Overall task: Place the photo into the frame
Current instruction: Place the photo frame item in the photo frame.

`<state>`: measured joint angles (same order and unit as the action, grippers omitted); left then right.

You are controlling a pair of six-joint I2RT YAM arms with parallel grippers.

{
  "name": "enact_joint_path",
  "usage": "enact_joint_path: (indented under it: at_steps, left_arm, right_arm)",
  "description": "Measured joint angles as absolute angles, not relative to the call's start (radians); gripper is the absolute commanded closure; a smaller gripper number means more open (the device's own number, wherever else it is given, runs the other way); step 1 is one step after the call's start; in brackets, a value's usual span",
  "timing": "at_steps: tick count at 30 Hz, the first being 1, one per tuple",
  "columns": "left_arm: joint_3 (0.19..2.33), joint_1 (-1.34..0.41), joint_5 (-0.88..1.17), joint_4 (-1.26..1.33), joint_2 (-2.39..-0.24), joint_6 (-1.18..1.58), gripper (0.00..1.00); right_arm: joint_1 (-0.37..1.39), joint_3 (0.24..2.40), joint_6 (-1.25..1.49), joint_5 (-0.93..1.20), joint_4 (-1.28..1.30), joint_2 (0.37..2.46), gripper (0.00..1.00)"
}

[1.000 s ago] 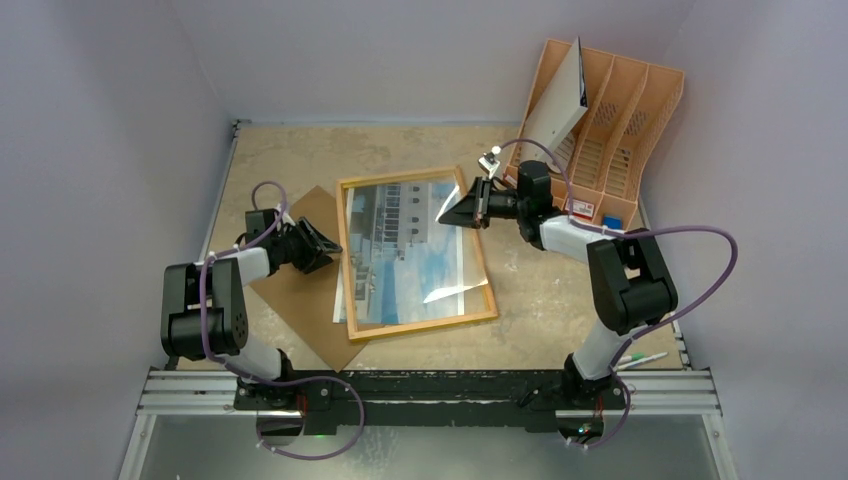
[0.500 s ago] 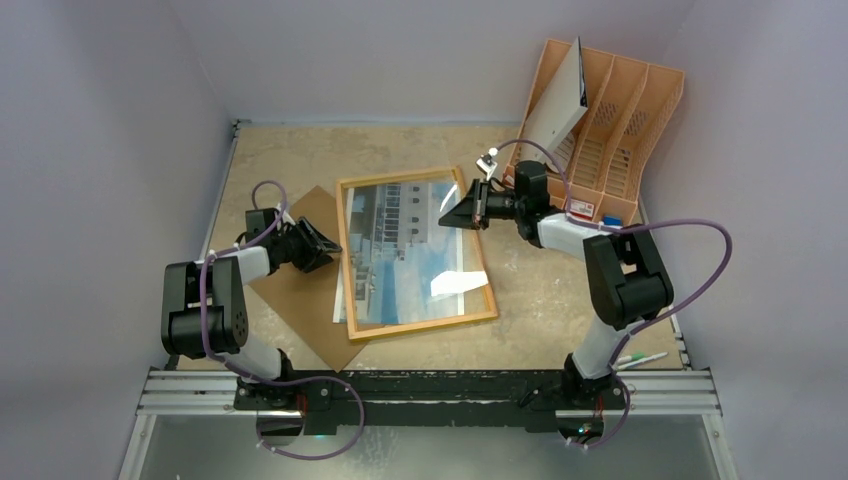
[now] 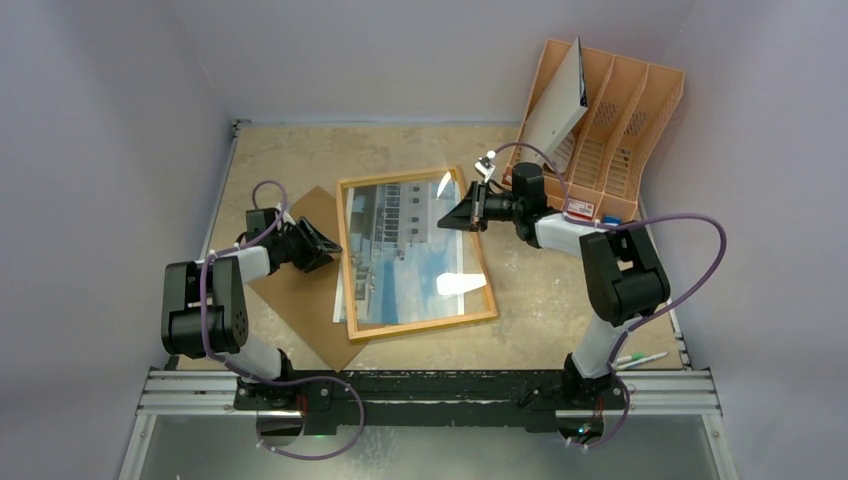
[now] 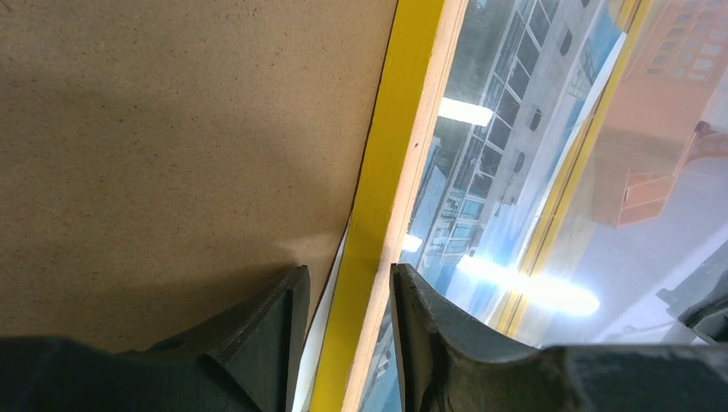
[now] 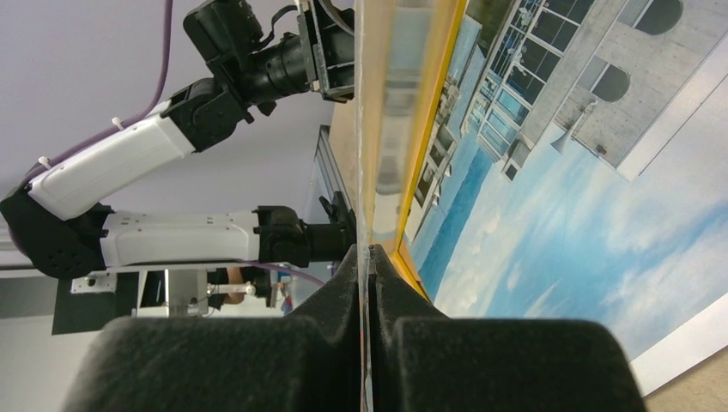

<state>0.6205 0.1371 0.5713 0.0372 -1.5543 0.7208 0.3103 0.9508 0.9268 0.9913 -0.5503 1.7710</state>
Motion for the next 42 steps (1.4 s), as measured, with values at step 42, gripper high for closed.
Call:
enact_joint_path:
  at_steps: [42]
  left_arm:
    - [0.621, 0.134, 0.572, 0.048, -1.558, 0.722, 0.59]
  right_arm:
    - [0.327, 0.884, 0.900, 0.907, -0.525, 1.811, 0.67]
